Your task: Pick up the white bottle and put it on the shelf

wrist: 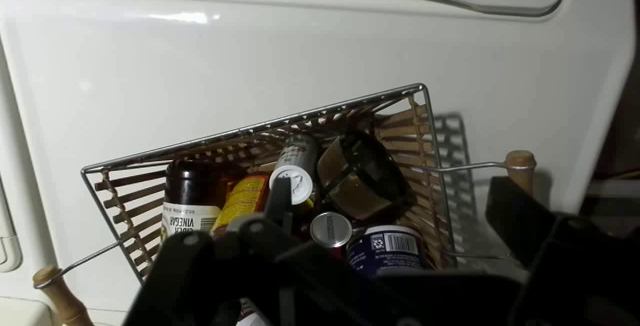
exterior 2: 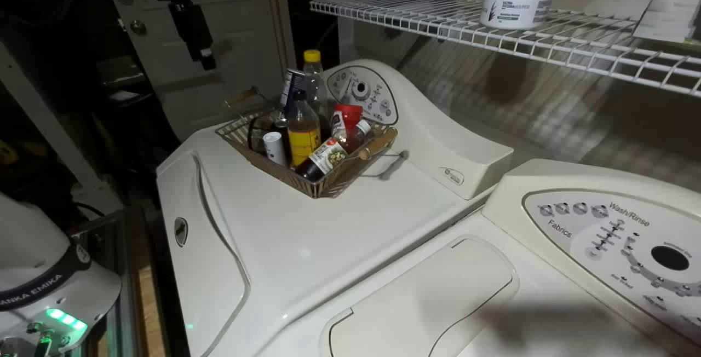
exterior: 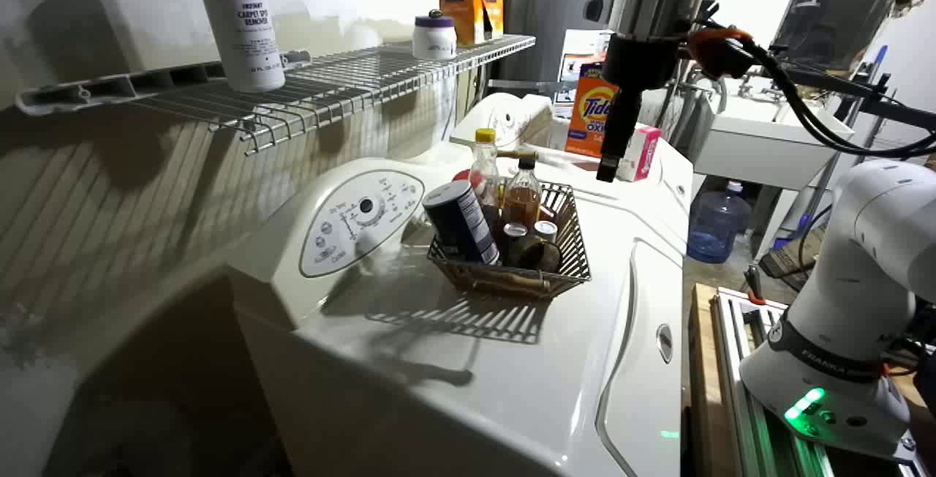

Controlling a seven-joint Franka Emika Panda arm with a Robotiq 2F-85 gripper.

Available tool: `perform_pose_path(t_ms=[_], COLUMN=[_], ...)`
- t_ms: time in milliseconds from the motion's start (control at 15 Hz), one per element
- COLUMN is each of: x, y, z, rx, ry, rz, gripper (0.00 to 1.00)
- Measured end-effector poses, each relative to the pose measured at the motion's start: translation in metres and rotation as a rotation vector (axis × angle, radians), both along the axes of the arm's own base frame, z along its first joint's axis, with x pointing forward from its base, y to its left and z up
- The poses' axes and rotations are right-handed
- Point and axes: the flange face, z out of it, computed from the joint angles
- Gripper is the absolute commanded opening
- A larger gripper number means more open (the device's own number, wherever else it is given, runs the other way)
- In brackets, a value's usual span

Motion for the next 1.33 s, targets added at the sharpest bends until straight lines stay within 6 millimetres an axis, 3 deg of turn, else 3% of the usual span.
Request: perform_pose_path(t_ms=[333, 533, 1067, 1333], x=[0.0, 0.006, 0.053, 0.06], y=[-0.001, -0.012, -0.041, -0.059], z=[0.0, -0.007, -0.061, -0.095], rx=[0.001, 0.017, 0.063, 0.06], ry=[0.0, 0.003, -0.025, -0.001], rz=[-0.001, -0.024, -0.088, -0.138], gripper=[1.0, 1.0, 1.0, 1.0])
